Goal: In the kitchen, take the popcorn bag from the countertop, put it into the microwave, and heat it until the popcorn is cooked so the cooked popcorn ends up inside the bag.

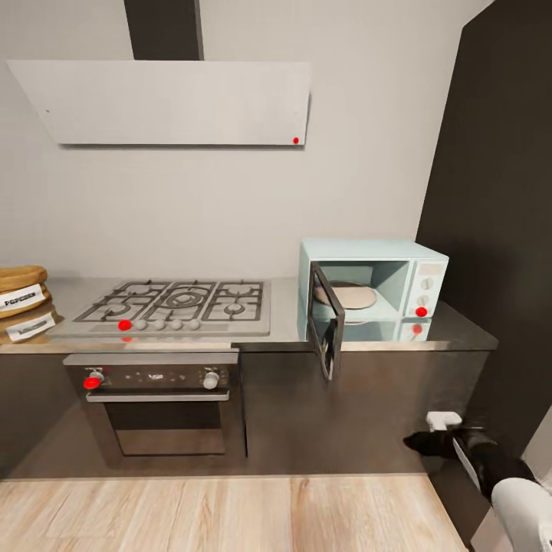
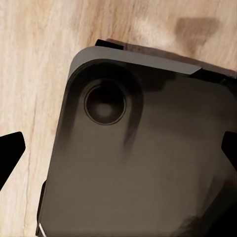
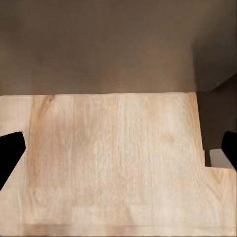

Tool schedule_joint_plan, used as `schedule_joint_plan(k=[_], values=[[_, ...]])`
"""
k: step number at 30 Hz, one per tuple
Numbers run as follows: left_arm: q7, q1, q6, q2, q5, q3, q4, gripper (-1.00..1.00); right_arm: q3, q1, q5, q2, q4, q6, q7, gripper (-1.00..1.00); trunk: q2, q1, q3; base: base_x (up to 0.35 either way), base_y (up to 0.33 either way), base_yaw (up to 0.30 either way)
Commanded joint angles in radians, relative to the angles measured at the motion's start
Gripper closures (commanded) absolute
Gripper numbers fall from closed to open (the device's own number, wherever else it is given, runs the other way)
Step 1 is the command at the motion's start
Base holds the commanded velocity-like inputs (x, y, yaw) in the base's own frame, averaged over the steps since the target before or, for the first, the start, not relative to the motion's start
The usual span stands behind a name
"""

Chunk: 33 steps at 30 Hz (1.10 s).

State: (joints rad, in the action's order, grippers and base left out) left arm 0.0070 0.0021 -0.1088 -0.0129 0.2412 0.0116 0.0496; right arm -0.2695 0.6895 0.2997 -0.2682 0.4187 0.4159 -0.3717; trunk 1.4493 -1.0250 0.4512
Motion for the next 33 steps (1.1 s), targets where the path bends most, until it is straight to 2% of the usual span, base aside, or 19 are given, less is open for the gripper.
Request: schedule_joint_plan(k=[1, 2, 3, 4, 5, 8, 11, 12, 14, 16, 18, 21, 24, 27, 33], values=[[0.001, 0.0, -0.002, -0.001, 0.004, 0.001, 0.001, -1.0, -0.008, 0.001, 0.026, 0.002, -0.142, -0.09, -0.006, -1.0, 0.001, 0.0, 0.001, 0.0, 0.0, 0.0], [0.001, 0.0, -0.002, -0.001, 0.004, 0.001, 0.001, -1.0, -0.008, 0.001, 0.033, 0.002, -0.24, -0.16, -0.004, -1.0, 0.001, 0.0, 0.001, 0.0, 0.0, 0.0], [0.001, 0.0, -0.002, -0.001, 0.004, 0.001, 0.001, -1.0, -0.008, 0.0, 0.039, 0.003, -0.348, -0.264, 0.001, -1.0, 0.001, 0.0, 0.001, 0.0, 0.0, 0.0], [0.001, 0.0, -0.002, -0.001, 0.004, 0.001, 0.001, -1.0, -0.007, -0.011, 0.041, 0.004, -0.384, -0.318, 0.009, -1.0, 0.001, 0.0, 0.001, 0.0, 0.0, 0.0], [0.001, 0.0, -0.002, -0.001, 0.004, 0.001, 0.001, -1.0, -0.006, -0.05, 0.042, 0.007, -0.417, -0.364, 0.025, -1.0, 0.001, 0.0, 0.001, 0.0, 0.0, 0.0], [0.001, 0.0, -0.002, -0.001, 0.003, -0.001, 0.001, -1.0, -0.005, -0.23, 0.045, 0.017, -0.448, -0.42, 0.093, -1.0, 0.001, 0.0, 0.001, 0.0, 0.0, 0.0], [0.001, 0.0, -0.002, -0.001, 0.003, -0.002, 0.001, -1.0, -0.005, -0.354, 0.045, 0.054, -0.451, -0.468, 0.122, -1.0, 0.001, 0.0, 0.001, 0.0, 0.0, 0.0], [0.001, 0.0, -0.002, -0.001, 0.003, -0.002, 0.001, -1.0, -0.005, -0.415, 0.044, 0.068, -0.452, -0.494, 0.126, -1.0, 0.001, 0.0, 0.001, 0.0, 0.0, 0.0], [0.001, 0.0, -0.002, -0.001, 0.003, -0.002, 0.001, -1.0, -0.006, -0.507, 0.041, 0.083, -0.452, -0.523, 0.131, -1.0, 0.001, 0.0, 0.001, 0.0, 0.0, 0.0], [0.001, 0.0, -0.002, -0.001, 0.002, -0.002, 0.001, -1.0, -0.009, -0.551, 0.036, 0.089, -0.452, -0.528, 0.143, -1.0, 0.001, 0.0, 0.001, 0.0, 0.0, 0.0], [0.001, 0.0, -0.002, -0.001, 0.002, -0.002, 0.001, -1.0, -0.01, -0.564, 0.034, 0.097, -0.453, -0.528, 0.165, -1.0, 0.001, 0.0, 0.001, 0.0, 0.0, 0.0], [0.001, 0.0, -0.002, -0.001, 0.002, -0.002, 0.001, -1.0, -0.01, -0.571, 0.036, 0.136, -0.452, -0.528, 0.235, -1.0, 0.001, 0.0, 0.001, 0.0, 0.0, 0.122], [0.001, 0.0, -0.002, -0.001, 0.002, -0.001, 0.001, -1.0, -0.01, -0.573, 0.04, 0.151, -0.452, -0.528, 0.276, -1.0, 0.001, 0.0, 0.001, 0.0, 0.0, 0.239], [0.001, 0.0, -0.002, -0.002, 0.002, -0.001, 0.001, -1.0, -0.009, -0.572, 0.041, 0.157, -0.453, -0.528, 0.285, -1.0, 0.001, 0.0, 0.001, 0.0, 0.0, 0.267], [0.001, 0.0, -0.005, -0.003, -0.002, -0.004, 0.001, -1.0, -0.005, -0.572, 0.045, 0.208, -0.452, -0.528, 0.317, -1.0, 0.001, 0.0, 0.001, 0.0, 0.0, 0.293]])
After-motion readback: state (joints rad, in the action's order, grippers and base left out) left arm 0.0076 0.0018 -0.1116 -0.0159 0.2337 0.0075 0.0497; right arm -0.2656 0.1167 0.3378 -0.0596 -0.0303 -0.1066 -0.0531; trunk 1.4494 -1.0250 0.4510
